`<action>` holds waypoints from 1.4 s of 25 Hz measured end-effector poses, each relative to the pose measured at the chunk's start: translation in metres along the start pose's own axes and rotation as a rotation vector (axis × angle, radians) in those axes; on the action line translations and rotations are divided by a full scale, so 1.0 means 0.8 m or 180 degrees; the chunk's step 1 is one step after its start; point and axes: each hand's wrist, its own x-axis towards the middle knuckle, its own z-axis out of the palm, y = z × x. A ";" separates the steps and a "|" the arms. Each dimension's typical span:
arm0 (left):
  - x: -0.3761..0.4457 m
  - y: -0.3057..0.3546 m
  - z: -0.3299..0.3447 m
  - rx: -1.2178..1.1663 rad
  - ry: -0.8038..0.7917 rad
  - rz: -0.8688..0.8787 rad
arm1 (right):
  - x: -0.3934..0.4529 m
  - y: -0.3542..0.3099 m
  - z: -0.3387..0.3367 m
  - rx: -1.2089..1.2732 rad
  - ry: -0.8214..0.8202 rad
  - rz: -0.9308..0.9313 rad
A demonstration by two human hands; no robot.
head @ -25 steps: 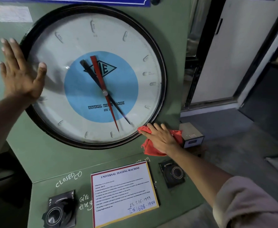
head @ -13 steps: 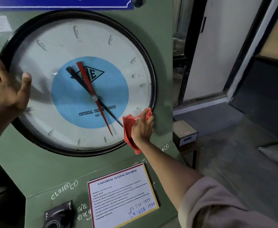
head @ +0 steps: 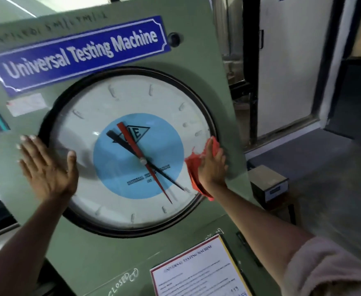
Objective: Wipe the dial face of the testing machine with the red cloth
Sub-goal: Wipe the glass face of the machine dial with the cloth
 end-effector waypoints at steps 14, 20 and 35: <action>-0.004 0.007 -0.011 -0.0053 -0.0151 -0.0020 | 0.000 -0.001 -0.003 -0.0052 0.0020 -0.0175; -0.005 0.007 -0.013 -0.0007 -0.0239 -0.0026 | 0.064 -0.051 -0.031 0.0013 0.0408 -0.0487; -0.005 0.014 -0.037 0.0007 -0.0552 -0.0042 | 0.076 -0.095 -0.072 -0.0177 0.0412 -0.0979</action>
